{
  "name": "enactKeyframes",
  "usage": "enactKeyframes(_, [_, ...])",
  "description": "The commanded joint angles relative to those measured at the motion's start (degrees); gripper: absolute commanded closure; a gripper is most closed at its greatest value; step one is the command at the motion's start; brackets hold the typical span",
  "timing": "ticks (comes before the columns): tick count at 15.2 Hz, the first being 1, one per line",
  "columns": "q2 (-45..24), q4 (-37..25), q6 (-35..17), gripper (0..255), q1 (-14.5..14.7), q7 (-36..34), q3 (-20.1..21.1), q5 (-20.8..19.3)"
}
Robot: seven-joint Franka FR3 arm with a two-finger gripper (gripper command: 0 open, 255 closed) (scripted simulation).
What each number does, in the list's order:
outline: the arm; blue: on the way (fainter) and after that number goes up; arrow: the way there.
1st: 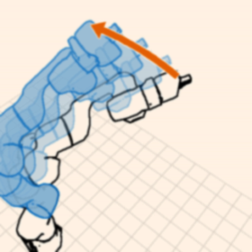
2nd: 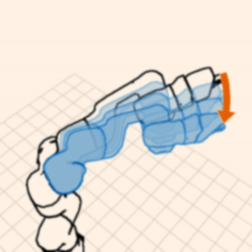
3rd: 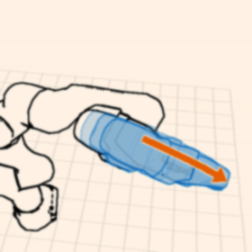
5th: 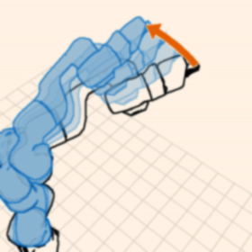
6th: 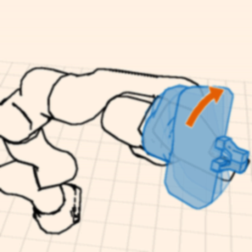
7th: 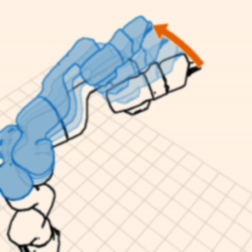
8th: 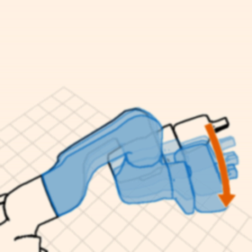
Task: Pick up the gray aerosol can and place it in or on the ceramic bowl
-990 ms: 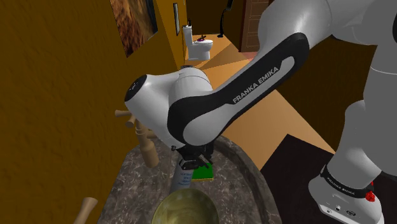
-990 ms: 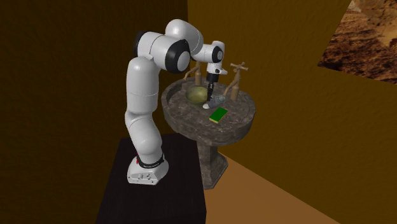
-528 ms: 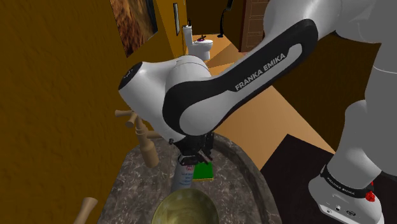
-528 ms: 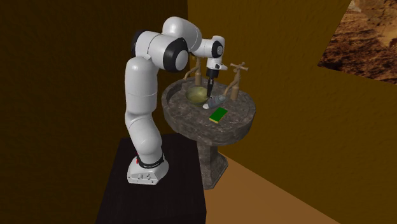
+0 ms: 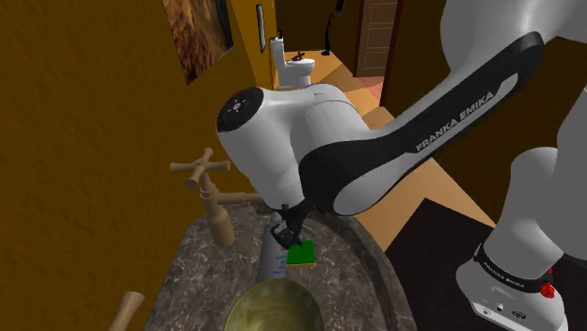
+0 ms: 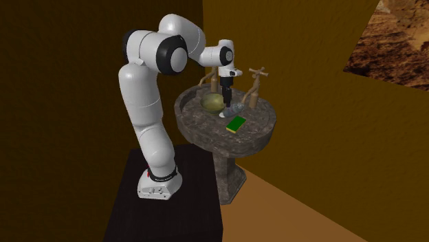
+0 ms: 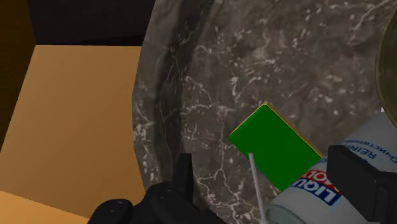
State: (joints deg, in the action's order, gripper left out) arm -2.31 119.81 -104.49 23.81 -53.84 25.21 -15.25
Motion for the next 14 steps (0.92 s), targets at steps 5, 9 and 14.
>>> enactKeyframes(5, [4.8,11.8,-15.3,0,-0.6,6.1,-0.4,-4.7])
enactKeyframes(9, [3.5,13.3,-17.9,0,-1.0,5.3,-0.8,-6.0])
enactKeyframes(14, [3.5,13.3,-17.9,0,-1.0,5.3,-0.8,-6.0])
